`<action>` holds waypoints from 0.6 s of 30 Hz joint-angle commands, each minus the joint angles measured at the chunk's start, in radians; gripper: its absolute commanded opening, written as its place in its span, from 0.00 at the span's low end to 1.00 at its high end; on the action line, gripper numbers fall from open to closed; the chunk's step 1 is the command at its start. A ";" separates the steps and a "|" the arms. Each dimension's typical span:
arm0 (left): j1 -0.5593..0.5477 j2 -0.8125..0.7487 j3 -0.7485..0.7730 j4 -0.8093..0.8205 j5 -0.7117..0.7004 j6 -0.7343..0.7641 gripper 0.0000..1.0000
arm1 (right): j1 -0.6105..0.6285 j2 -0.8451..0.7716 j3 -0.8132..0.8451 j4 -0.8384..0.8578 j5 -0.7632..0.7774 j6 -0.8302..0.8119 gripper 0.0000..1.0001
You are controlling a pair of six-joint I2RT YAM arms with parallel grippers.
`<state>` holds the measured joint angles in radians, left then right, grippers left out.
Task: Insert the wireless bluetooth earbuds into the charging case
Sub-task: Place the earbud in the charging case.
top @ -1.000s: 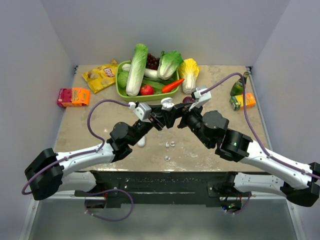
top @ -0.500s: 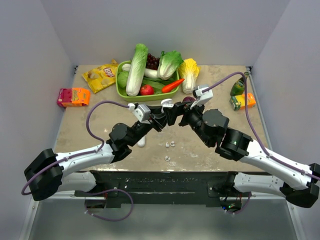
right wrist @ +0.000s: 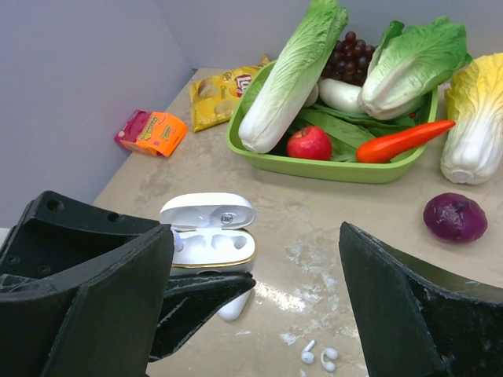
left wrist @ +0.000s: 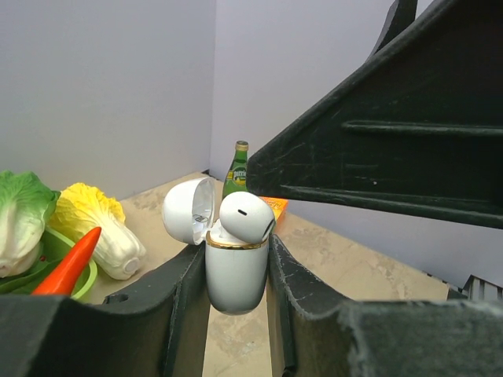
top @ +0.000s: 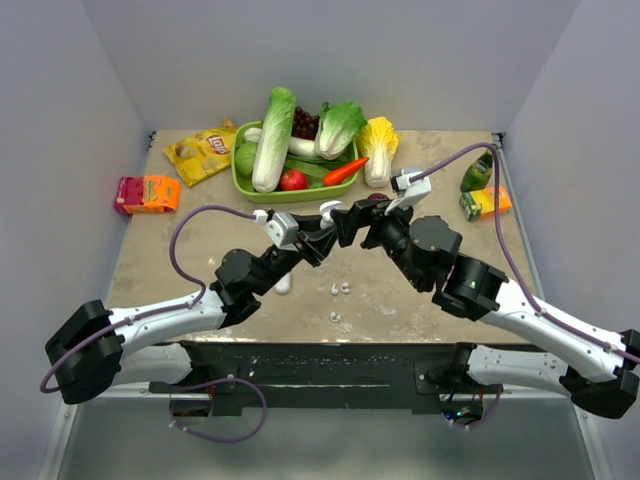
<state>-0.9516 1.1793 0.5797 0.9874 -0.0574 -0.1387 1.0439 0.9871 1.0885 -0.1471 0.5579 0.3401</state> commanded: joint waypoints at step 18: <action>-0.006 0.010 0.048 -0.001 0.008 -0.006 0.00 | -0.019 -0.033 0.010 0.087 -0.147 0.017 0.91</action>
<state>-0.9516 1.1843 0.5854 0.9504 -0.0563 -0.1387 1.0264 0.9047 1.0557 -0.0704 0.4839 0.3508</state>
